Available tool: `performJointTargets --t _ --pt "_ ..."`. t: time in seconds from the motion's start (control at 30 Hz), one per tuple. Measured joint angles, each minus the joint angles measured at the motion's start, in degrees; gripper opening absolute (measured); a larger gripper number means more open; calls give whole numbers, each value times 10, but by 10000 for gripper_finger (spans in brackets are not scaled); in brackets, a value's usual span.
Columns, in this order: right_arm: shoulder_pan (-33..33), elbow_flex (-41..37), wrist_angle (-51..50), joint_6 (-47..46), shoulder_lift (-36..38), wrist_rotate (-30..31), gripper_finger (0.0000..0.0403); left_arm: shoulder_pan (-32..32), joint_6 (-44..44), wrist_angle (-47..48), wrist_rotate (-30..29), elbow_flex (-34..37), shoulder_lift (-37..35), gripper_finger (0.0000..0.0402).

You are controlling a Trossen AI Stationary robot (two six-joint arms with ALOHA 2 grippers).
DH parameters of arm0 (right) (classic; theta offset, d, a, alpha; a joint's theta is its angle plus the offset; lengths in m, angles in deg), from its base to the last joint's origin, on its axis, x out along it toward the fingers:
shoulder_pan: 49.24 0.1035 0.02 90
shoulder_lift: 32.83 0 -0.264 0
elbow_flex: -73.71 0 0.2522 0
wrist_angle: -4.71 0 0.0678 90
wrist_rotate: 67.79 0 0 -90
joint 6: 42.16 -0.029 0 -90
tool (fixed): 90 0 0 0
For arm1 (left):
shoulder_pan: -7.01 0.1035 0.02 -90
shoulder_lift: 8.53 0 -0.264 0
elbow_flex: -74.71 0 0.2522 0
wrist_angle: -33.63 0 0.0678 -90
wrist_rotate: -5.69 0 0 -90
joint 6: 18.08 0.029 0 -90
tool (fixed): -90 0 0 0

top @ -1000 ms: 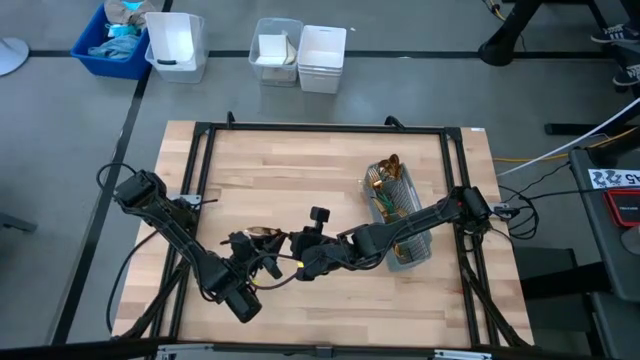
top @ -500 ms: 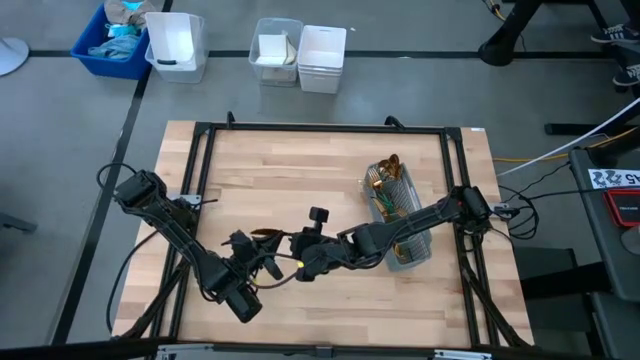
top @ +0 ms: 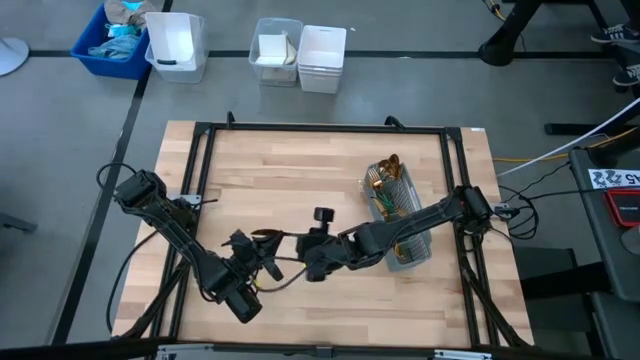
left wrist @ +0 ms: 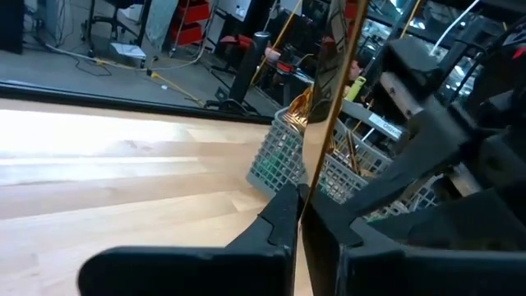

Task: Sort silverware
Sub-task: Put the knife into the bottom section of the basket

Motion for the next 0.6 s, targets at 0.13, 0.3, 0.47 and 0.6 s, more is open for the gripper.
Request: performJointTargets --t 0.13,0.3,0.47,0.6 --pt "19 53 -190 -25 23 7 37 3 3 -7 0 0 0 2" --pt "63 91 -349 -88 72 101 37 39 80 -98 -1 0 0 2" --pt "113 99 -430 -134 145 150 37 111 332 -312 72 0 0 2" --pt "153 99 -508 -214 196 158 37 178 622 -551 255 0 1 1"
